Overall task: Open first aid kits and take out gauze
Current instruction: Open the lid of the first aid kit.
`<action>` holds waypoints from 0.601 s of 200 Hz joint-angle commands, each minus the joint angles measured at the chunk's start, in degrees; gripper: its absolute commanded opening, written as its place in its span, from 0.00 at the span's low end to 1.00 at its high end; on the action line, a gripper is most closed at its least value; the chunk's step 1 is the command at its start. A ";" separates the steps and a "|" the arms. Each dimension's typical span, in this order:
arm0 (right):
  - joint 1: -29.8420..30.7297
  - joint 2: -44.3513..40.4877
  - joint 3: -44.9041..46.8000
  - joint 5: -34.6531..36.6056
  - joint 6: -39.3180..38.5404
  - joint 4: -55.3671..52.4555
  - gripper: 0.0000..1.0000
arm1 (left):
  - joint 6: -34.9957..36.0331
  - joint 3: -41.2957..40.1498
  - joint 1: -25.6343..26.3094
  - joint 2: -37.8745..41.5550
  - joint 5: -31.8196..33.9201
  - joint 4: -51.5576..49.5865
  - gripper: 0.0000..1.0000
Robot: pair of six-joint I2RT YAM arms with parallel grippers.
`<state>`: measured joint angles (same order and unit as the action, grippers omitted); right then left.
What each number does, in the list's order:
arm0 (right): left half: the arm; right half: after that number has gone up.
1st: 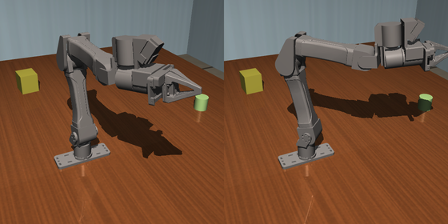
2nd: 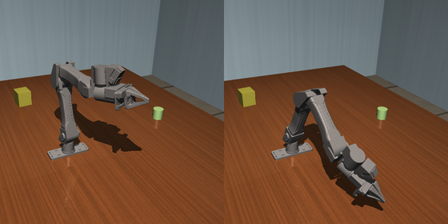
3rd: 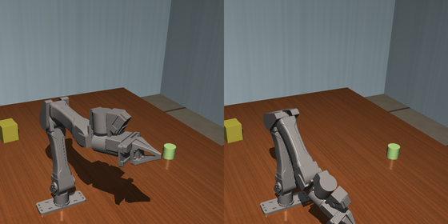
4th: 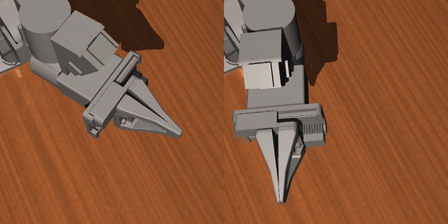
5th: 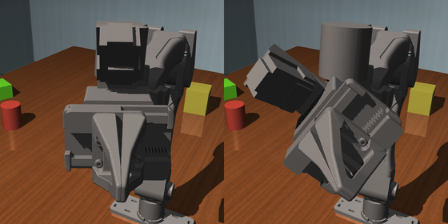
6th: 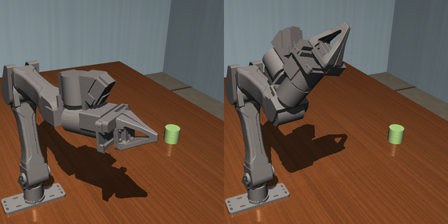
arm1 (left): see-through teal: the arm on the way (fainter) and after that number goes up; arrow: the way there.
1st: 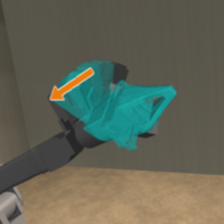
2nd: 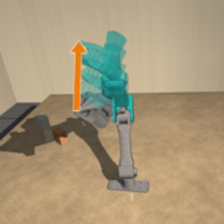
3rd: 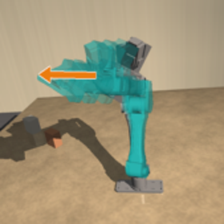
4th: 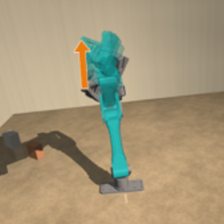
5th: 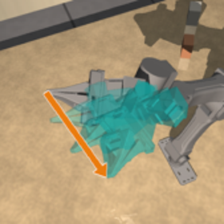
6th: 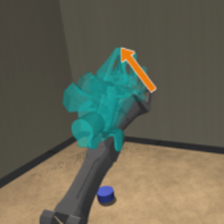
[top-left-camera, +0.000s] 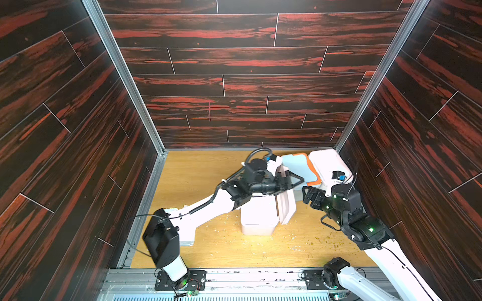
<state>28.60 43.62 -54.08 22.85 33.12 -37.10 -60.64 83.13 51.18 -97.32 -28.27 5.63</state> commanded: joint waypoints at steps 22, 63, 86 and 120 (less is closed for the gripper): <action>0.10 -5.78 -1.38 8.27 1.31 -4.13 0.95 | 7.85 5.38 1.71 -1.46 2.57 -10.76 0.90; 0.14 -7.84 -1.20 2.92 -2.42 -1.88 0.95 | 13.28 3.29 1.68 3.62 9.02 -16.02 0.93; 0.14 -8.01 -1.11 0.96 -3.47 -0.92 0.95 | 14.76 -0.34 1.69 7.48 11.27 -15.35 0.94; 0.14 -9.19 -1.04 -0.87 -5.09 0.42 0.95 | 17.50 -6.72 1.71 14.64 17.17 -15.23 0.95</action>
<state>28.60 35.73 -54.26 24.03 30.20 -38.54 -46.76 80.25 52.95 -89.12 -17.02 -9.21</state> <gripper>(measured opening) 0.953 0.944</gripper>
